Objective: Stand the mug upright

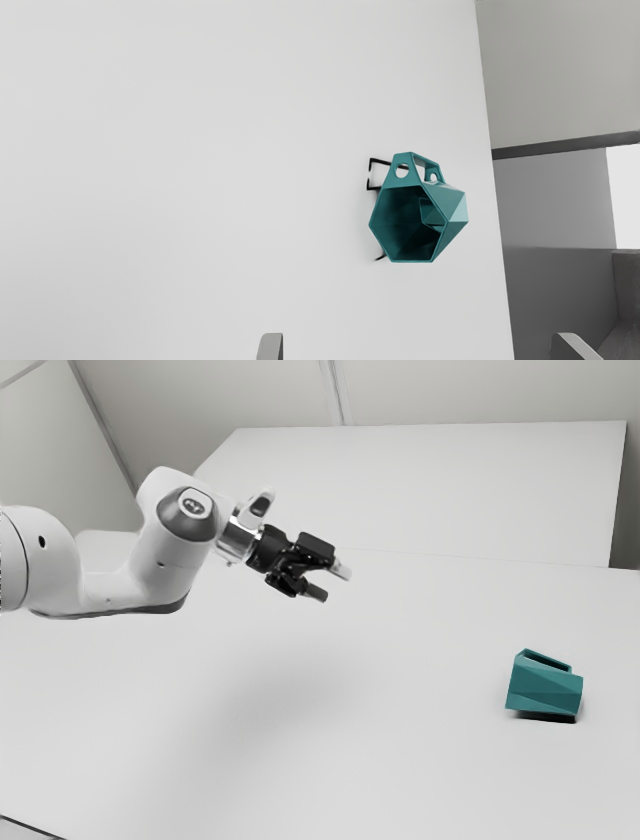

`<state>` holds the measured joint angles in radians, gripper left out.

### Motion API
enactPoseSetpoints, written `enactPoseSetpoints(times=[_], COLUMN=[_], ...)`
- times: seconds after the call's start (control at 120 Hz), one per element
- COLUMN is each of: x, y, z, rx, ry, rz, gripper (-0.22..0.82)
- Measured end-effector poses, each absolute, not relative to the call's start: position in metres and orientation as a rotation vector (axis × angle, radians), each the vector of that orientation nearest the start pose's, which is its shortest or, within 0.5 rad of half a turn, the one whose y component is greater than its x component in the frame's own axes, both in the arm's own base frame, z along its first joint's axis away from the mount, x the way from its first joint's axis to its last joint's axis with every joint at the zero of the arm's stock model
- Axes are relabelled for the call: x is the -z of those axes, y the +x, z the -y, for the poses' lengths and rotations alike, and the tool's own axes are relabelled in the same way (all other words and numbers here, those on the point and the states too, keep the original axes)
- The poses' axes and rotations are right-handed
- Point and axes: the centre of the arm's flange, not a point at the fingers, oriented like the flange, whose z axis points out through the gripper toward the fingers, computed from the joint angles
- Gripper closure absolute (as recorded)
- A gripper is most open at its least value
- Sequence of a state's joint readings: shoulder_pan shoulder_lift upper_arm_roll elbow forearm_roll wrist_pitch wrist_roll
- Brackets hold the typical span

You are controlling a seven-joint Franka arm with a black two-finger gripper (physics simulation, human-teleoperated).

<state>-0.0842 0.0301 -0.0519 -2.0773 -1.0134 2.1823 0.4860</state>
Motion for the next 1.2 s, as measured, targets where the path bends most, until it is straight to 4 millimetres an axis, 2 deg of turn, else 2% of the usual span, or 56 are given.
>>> enactPoseSetpoints(times=[0.083, 0.217, 0.275, 0.433, 0.608, 0.85, 1.2], x=[-0.421, -0.394, -0.381, -0.36, -0.34, -0.318, -0.298], y=[0.557, 0.545, 0.54, 0.537, 0.531, 0.526, 0.549], z=[0.123, 0.164, 0.177, 0.187, 0.212, 0.236, 0.273], rx=[-0.268, -0.248, -0.24, -0.266, -0.286, -0.314, -0.383], ry=[2.264, 2.203, 2.183, 2.139, 2.087, 2.039, 1.98], rz=[0.057, 0.126, 0.148, 0.177, 0.23, 0.289, 0.406], gripper=[0.02, 0.02, 0.03, 0.02, 0.02, 0.02, 0.02])
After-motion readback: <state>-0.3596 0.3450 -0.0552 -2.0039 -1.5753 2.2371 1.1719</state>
